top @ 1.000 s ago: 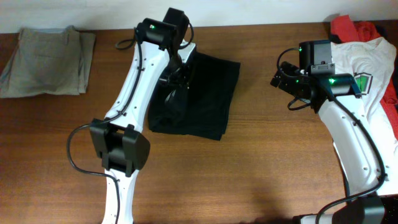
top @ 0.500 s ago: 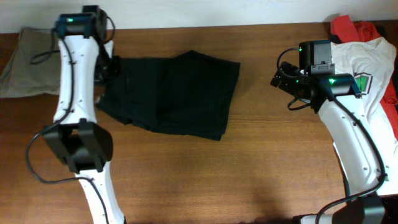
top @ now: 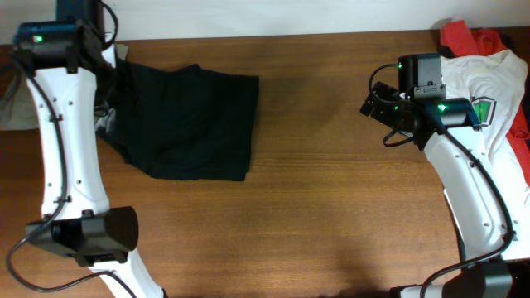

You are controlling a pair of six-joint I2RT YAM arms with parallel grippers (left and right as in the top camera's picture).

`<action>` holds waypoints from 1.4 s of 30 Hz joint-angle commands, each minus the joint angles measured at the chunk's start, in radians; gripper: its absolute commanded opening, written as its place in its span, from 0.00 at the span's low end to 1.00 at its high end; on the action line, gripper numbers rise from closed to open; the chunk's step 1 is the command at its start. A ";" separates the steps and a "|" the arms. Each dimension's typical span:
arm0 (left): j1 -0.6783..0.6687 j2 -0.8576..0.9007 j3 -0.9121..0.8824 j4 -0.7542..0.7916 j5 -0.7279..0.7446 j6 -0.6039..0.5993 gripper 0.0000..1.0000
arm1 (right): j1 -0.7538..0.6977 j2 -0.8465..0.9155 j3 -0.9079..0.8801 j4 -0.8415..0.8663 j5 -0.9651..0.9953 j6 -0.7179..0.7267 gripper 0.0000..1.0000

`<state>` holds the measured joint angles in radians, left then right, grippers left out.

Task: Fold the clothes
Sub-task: 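Drag the folded trousers with the left gripper onto the khaki garment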

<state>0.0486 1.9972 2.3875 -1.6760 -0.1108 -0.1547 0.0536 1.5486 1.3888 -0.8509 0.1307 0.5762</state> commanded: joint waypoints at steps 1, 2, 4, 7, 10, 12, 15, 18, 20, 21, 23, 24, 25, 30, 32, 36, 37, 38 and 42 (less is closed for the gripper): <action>-0.052 -0.029 -0.101 0.090 0.020 -0.001 0.01 | -0.002 0.001 0.000 0.002 0.013 0.009 0.99; -0.072 -0.029 -0.159 0.151 0.020 0.022 0.01 | -0.002 0.001 0.000 0.002 0.013 0.009 0.99; -0.104 -0.029 -0.229 0.254 0.024 0.059 0.01 | -0.002 0.001 0.000 0.002 0.013 0.009 0.99; -0.150 -0.029 -0.284 0.387 0.154 0.189 0.01 | -0.002 0.001 0.000 0.002 0.013 0.009 0.99; -0.196 -0.028 -0.304 0.431 0.181 0.217 0.01 | -0.002 0.001 0.000 0.002 0.013 0.009 0.99; -0.225 -0.026 -0.326 0.450 0.211 0.237 0.01 | -0.002 0.001 0.000 0.002 0.013 0.009 0.99; -0.253 -0.022 -0.363 0.464 0.231 0.240 0.01 | -0.002 0.001 0.000 0.002 0.013 0.009 0.99; -0.267 -0.017 -0.425 0.478 0.282 0.240 0.01 | -0.002 0.001 0.000 0.002 0.013 0.009 0.99; -0.271 -0.017 -0.484 0.507 0.339 0.240 0.01 | -0.002 0.001 0.000 0.002 0.013 0.009 0.99; -0.271 -0.017 -0.508 0.523 0.369 0.240 0.01 | -0.002 0.001 0.000 0.002 0.013 0.009 0.99; -0.272 -0.016 -0.568 0.583 0.444 0.240 0.01 | -0.002 0.001 0.000 0.002 0.013 0.009 0.99; -0.272 -0.016 -0.600 0.620 0.468 0.240 0.01 | -0.002 0.001 0.000 0.002 0.013 0.009 0.99; -0.272 -0.016 -0.631 0.653 0.479 0.240 0.01 | -0.002 0.001 0.000 0.002 0.013 0.009 0.99; -0.278 -0.015 -0.742 0.772 0.520 0.239 0.05 | -0.002 0.001 0.000 0.002 0.013 0.009 0.99; -0.281 -0.015 -0.764 0.800 0.539 0.240 0.13 | -0.002 0.001 0.000 0.002 0.013 0.009 0.99; -0.283 -0.016 -0.754 0.816 0.561 0.239 0.54 | -0.002 0.001 0.000 0.002 0.013 0.009 0.99; -0.279 -0.019 -0.737 0.811 0.568 0.239 0.56 | -0.002 0.001 0.000 0.002 0.013 0.009 0.99; -0.274 -0.024 -0.711 0.799 0.567 0.239 0.57 | -0.002 0.001 0.000 0.002 0.013 0.009 0.99; -0.227 -0.040 -0.594 0.735 0.509 0.239 0.58 | -0.002 0.001 0.000 0.002 0.013 0.009 0.99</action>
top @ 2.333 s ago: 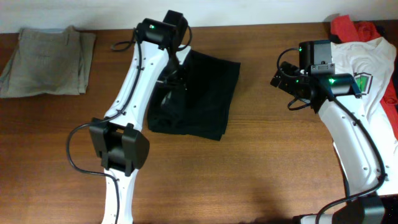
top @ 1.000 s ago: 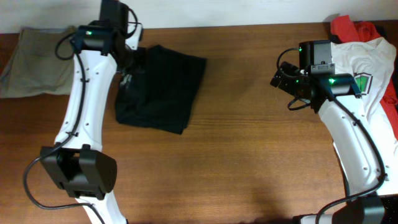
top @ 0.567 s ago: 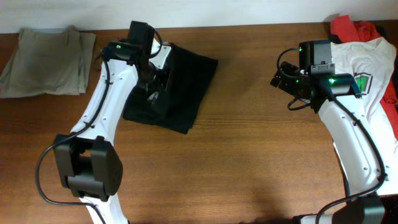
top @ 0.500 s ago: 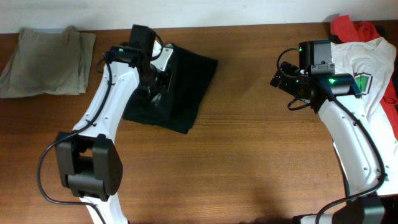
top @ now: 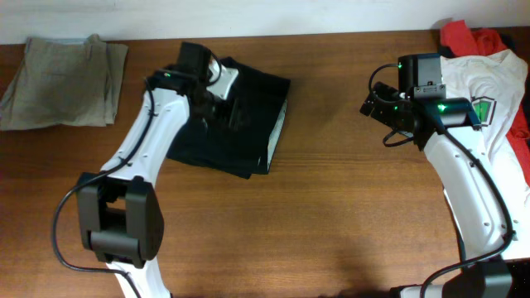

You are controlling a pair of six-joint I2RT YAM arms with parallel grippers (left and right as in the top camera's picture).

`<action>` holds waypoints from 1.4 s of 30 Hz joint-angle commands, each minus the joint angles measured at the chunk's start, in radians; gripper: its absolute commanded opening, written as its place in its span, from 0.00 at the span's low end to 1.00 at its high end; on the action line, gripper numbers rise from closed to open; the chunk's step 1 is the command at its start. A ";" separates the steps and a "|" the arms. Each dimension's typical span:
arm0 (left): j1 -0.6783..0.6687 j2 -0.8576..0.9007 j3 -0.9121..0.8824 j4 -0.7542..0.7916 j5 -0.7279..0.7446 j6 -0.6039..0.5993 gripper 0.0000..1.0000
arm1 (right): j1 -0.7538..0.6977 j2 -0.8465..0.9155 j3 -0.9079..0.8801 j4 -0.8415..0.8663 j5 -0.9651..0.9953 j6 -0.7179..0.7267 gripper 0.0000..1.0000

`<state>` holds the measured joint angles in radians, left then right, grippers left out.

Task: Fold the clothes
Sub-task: 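Drag the folded trousers with the left gripper onto the khaki garment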

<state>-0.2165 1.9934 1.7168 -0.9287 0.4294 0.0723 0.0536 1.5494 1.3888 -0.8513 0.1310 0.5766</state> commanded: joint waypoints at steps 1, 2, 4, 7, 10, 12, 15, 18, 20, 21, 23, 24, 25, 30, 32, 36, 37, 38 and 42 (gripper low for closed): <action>0.053 -0.036 0.079 -0.011 -0.058 0.012 0.58 | -0.002 0.000 0.000 0.002 0.012 0.008 0.99; 0.067 -0.036 0.079 -0.016 -0.095 0.012 0.58 | -0.002 0.000 0.000 0.002 0.012 0.008 0.99; 0.102 -0.030 0.079 -0.030 -0.193 0.012 0.58 | -0.002 0.000 0.000 0.002 0.012 0.008 0.99; 0.145 -0.028 0.076 -0.030 -0.284 0.012 0.58 | -0.002 0.000 0.000 0.002 0.012 0.008 0.99; 0.185 -0.028 0.069 -0.032 -0.293 0.012 0.79 | -0.002 0.000 0.000 0.002 0.012 0.008 0.99; 0.205 -0.028 0.063 -0.053 -0.293 0.012 0.99 | -0.002 0.000 0.000 0.002 0.012 0.008 0.99; 0.231 -0.028 0.047 -0.061 -0.293 0.012 0.99 | -0.002 0.000 0.000 0.002 0.012 0.008 0.99; 0.244 -0.028 0.045 -0.079 -0.296 0.012 0.99 | -0.002 0.000 0.000 0.002 0.012 0.008 0.99; 0.255 -0.028 0.045 -0.087 -0.296 0.012 0.99 | -0.002 0.000 0.000 0.002 0.012 0.008 0.99; 0.262 -0.028 0.045 -0.087 -0.296 0.012 0.99 | -0.002 0.000 0.000 0.002 0.012 0.008 0.99; 0.284 -0.025 0.045 -0.086 -0.296 0.012 0.99 | -0.002 0.000 0.000 0.002 0.012 0.008 0.99; 0.298 -0.023 0.045 -0.087 -0.295 0.012 0.99 | -0.002 0.000 0.000 0.002 0.012 0.008 0.99; 0.312 -0.021 0.045 -0.087 -0.292 0.012 0.99 | -0.002 0.000 0.000 0.002 0.012 0.008 0.99; 0.355 0.012 0.039 -0.090 -0.039 0.071 0.99 | -0.002 0.000 0.000 0.002 0.012 0.008 0.99; 0.351 0.059 0.038 -0.096 -0.001 0.087 0.99 | -0.002 0.000 0.000 0.002 0.012 0.008 0.99; 0.349 0.151 0.038 -0.045 0.121 0.124 0.99 | -0.002 0.000 0.000 0.002 0.012 0.008 0.99; 0.349 0.161 0.038 -0.030 0.131 0.124 0.99 | -0.002 0.000 0.000 0.002 0.012 0.008 0.99; 0.349 0.174 0.038 -0.013 0.132 0.124 0.99 | -0.002 0.000 0.000 0.002 0.012 0.008 0.99; 0.340 0.227 0.038 0.058 0.132 0.124 0.99 | -0.002 0.000 0.000 0.002 0.012 0.008 0.99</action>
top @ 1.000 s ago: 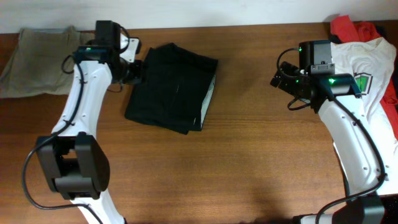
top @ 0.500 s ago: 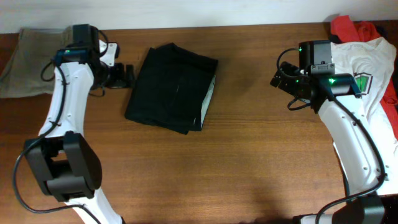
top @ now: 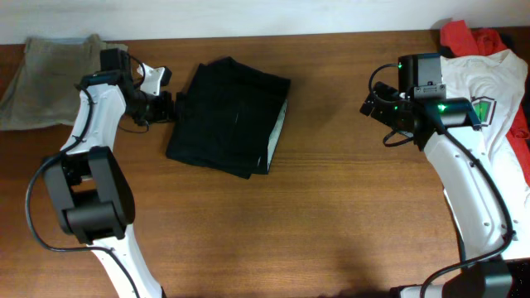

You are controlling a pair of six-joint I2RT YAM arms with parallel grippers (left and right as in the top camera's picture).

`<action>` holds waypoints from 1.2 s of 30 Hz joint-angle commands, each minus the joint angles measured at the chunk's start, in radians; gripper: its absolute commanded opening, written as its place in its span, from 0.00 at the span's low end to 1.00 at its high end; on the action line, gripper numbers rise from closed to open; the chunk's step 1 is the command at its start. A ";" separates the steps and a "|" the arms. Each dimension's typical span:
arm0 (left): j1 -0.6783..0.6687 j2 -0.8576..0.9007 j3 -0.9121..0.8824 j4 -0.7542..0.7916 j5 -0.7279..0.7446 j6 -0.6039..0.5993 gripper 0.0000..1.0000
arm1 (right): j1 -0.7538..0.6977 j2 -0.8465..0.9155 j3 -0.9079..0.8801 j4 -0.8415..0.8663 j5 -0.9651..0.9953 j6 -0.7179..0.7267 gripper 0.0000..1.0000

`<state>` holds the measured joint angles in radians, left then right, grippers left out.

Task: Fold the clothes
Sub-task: 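Drag the folded trousers with the left gripper onto the khaki garment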

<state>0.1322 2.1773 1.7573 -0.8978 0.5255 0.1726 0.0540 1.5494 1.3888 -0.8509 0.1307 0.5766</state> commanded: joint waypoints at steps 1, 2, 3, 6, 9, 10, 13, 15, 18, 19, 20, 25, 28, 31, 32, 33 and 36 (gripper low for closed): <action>-0.014 0.051 -0.002 0.040 0.035 0.024 0.99 | -0.002 0.000 0.000 0.002 0.013 0.008 0.99; -0.026 0.069 -0.003 0.061 0.032 0.024 0.99 | -0.002 0.000 0.000 0.002 0.013 0.008 0.99; -0.032 0.083 -0.002 0.074 0.031 0.024 0.99 | -0.002 0.000 0.000 0.002 0.013 0.008 0.99; -0.051 0.128 -0.003 0.114 0.029 0.023 0.99 | -0.002 0.000 0.000 0.002 0.013 0.008 0.99; -0.054 0.154 -0.002 0.127 0.029 0.023 0.99 | -0.002 0.000 0.000 0.002 0.013 0.008 0.99; -0.054 0.161 -0.003 0.125 0.029 0.023 0.99 | -0.002 0.000 0.000 0.002 0.013 0.008 0.99; -0.056 0.164 -0.002 0.117 0.029 0.023 0.67 | -0.002 0.000 0.000 0.002 0.013 0.008 0.99; -0.056 0.164 -0.002 0.117 0.029 0.023 0.21 | -0.002 0.000 0.000 0.002 0.013 0.008 0.99; -0.055 0.164 0.004 0.103 0.027 0.024 0.01 | -0.002 0.000 0.000 0.002 0.013 0.008 0.99; -0.055 0.164 0.012 0.090 0.012 0.023 0.01 | -0.002 0.000 0.000 0.002 0.013 0.008 0.99; -0.053 0.164 0.024 0.069 -0.010 0.023 0.01 | -0.002 0.000 0.000 0.002 0.013 0.008 0.99; -0.024 0.164 0.257 -0.158 -0.206 0.023 0.01 | -0.002 0.000 0.000 0.002 0.013 0.008 0.99; -0.003 0.164 0.467 -0.309 -0.280 0.023 0.01 | -0.002 0.000 0.000 0.002 0.013 0.008 0.99; 0.013 0.164 0.627 -0.389 -0.312 0.023 0.01 | -0.002 0.000 0.000 0.002 0.013 0.008 0.99; 0.018 0.164 0.669 -0.394 -0.323 0.023 0.01 | -0.002 0.000 0.000 0.002 0.013 0.008 0.99; 0.020 0.164 0.691 -0.392 -0.336 0.023 0.01 | -0.002 0.000 0.000 0.002 0.013 0.008 0.99; 0.027 0.164 0.738 -0.366 -0.408 0.012 0.01 | -0.002 0.000 0.000 0.002 0.013 0.008 0.99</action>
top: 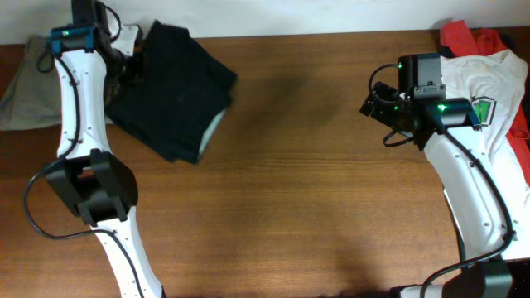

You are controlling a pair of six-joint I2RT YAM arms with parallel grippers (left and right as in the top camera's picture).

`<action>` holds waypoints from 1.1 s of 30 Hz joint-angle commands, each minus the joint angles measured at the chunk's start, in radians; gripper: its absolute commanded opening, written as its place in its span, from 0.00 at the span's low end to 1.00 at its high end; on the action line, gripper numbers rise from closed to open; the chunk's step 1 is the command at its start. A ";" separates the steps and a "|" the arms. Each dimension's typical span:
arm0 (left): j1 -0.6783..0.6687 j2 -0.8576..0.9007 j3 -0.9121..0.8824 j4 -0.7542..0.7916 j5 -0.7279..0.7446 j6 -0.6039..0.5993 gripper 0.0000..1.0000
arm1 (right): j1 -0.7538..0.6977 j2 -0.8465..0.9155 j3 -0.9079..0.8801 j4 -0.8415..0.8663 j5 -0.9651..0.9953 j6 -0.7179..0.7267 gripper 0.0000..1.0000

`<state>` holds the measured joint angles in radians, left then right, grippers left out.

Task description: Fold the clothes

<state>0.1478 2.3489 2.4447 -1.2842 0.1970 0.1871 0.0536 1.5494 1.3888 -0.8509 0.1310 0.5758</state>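
A folded black garment (178, 95) lies slanted at the table's far left, one corner reaching the back edge. My left gripper (126, 64) is at the garment's left edge and looks shut on it, dark against dark cloth. A folded khaki garment (21, 95) lies left of it, partly hidden behind my left arm. My right gripper (379, 112) hovers over bare wood at the right, open, with nothing between its fingers. Beside it lies an unfolded white T-shirt (497, 87) with a green print.
A red garment (468, 35) is bunched at the back right corner under the white shirt, and more red shows at the right edge. The left arm's base (91, 194) stands near the left edge. The right arm's long white link (472, 194) runs along the right side.
The black garment has shifted up and to the left and turned, now near the back left corner beside the khaki one. My left gripper moved up-left with it. The right arm has not moved.
At first the black garment lay larger, with my left arm at its left side. Then it was a smaller fold and my left gripper was on top of it. Later the gripper sat at its left edge. Now the fold lies beside the khaki garment.
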 commanded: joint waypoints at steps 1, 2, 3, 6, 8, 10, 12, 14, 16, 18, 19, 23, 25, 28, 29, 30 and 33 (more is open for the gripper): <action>0.014 -0.008 0.052 0.034 -0.103 -0.003 0.01 | -0.002 0.000 0.000 0.002 0.012 0.009 0.99; 0.018 -0.008 0.052 0.052 -0.148 -0.007 0.01 | -0.002 0.000 0.000 0.002 0.012 0.009 0.99; 0.025 -0.008 0.052 0.077 -0.214 -0.023 0.01 | -0.002 0.000 0.000 0.002 0.012 0.009 0.99; 0.053 -0.008 0.052 0.146 -0.253 -0.044 0.01 | -0.002 0.000 0.000 0.002 0.012 0.009 0.99; 0.076 -0.008 0.052 0.199 -0.254 -0.051 0.01 | -0.002 0.000 0.000 0.002 0.012 0.009 0.99; 0.101 -0.008 0.052 0.253 -0.254 -0.051 0.01 | -0.002 0.000 0.000 0.002 0.012 0.009 0.99; 0.124 -0.008 0.052 0.295 -0.254 -0.051 0.01 | -0.002 0.000 0.000 0.002 0.012 0.009 0.99; 0.141 -0.008 0.052 0.336 -0.255 -0.051 0.01 | -0.002 0.000 0.000 0.002 0.012 0.009 0.99; 0.157 -0.008 0.052 0.366 -0.254 -0.051 0.01 | -0.002 0.000 0.000 0.002 0.012 0.009 0.99; 0.168 -0.008 0.052 0.379 -0.254 -0.051 0.01 | -0.002 0.000 0.000 0.002 0.012 0.009 0.99; 0.169 -0.008 0.051 0.379 -0.254 -0.051 0.01 | -0.002 0.000 0.000 0.002 0.012 0.009 0.99; 0.170 0.002 0.047 0.410 -0.258 -0.051 0.01 | -0.002 0.000 0.000 0.002 0.012 0.009 0.99; 0.170 0.018 0.045 0.423 -0.259 -0.055 0.01 | -0.002 0.000 0.000 0.002 0.012 0.009 0.99; 0.171 0.073 0.045 0.460 -0.389 -0.055 0.01 | -0.002 0.000 0.000 0.002 0.012 0.009 0.99; 0.173 0.089 0.045 0.471 -0.432 -0.055 0.01 | -0.002 0.000 0.000 0.002 0.012 0.009 0.99; 0.180 0.102 0.045 0.486 -0.446 -0.055 0.01 | -0.002 0.000 0.000 0.002 0.012 0.009 0.99; 0.210 0.125 0.045 0.536 -0.445 -0.055 0.07 | -0.002 0.000 0.000 0.002 0.012 0.009 0.99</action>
<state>0.3225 2.4531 2.4676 -0.7860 -0.2005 0.1486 0.0536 1.5494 1.3888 -0.8513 0.1310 0.5766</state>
